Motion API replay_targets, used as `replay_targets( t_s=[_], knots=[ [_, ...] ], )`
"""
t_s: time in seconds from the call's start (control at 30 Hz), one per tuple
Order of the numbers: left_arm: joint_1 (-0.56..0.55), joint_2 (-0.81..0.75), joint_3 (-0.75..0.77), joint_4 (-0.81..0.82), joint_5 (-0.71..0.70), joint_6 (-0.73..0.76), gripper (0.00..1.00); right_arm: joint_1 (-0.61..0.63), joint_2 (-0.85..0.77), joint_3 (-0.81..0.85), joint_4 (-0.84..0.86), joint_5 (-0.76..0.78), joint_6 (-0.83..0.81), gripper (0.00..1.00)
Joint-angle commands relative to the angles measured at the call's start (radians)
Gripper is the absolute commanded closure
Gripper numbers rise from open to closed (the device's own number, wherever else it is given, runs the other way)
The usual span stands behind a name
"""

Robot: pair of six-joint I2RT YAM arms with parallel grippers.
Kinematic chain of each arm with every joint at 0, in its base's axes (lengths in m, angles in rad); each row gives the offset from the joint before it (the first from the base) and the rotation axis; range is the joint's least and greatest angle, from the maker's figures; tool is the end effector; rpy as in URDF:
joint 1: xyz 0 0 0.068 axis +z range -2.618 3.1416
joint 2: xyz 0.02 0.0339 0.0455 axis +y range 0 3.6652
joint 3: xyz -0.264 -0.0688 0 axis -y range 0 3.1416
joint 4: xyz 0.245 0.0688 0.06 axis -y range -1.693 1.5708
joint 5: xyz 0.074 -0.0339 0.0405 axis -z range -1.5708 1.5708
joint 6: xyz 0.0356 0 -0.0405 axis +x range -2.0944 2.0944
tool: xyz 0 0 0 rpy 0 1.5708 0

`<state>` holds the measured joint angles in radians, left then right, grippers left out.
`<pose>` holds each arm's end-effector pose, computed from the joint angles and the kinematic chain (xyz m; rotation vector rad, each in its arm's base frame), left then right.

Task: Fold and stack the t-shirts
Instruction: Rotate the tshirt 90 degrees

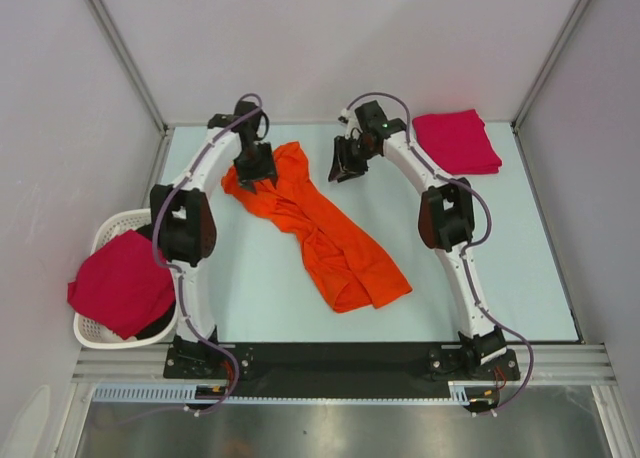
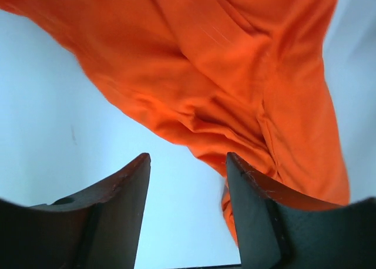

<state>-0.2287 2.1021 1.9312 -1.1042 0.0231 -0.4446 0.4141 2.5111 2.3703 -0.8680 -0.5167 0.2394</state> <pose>0.4258 -0.0999 0.2537 -0.3038 2.8489 -0.1722 0.4874 0.2334 0.2054 -0.4296 2.6043 0.9025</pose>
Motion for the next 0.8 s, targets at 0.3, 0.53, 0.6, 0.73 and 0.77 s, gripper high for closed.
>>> replay_targets(
  t_s=[0.3,0.53,0.6,0.73,0.77],
  knots=[
    [0.226,-0.062,0.009,0.069,0.113,0.006,0.34,-0.098,0.187,0.106,0.513,-0.399,0.498,0.52],
    [0.226,-0.063,-0.028,0.070,0.110,0.017,0.24,-0.075,0.330,0.133,0.825,-0.514,0.816,0.47],
    [0.226,-0.065,-0.035,0.069,0.106,0.021,0.23,-0.063,0.344,0.133,0.843,-0.520,0.834,0.45],
    [0.226,-0.071,-0.047,0.072,0.113,0.021,0.22,-0.035,0.354,0.133,0.840,-0.514,0.836,0.40],
    [0.226,-0.070,-0.047,0.073,0.115,0.024,0.22,-0.031,0.356,0.132,0.839,-0.513,0.837,0.40]
  ],
)
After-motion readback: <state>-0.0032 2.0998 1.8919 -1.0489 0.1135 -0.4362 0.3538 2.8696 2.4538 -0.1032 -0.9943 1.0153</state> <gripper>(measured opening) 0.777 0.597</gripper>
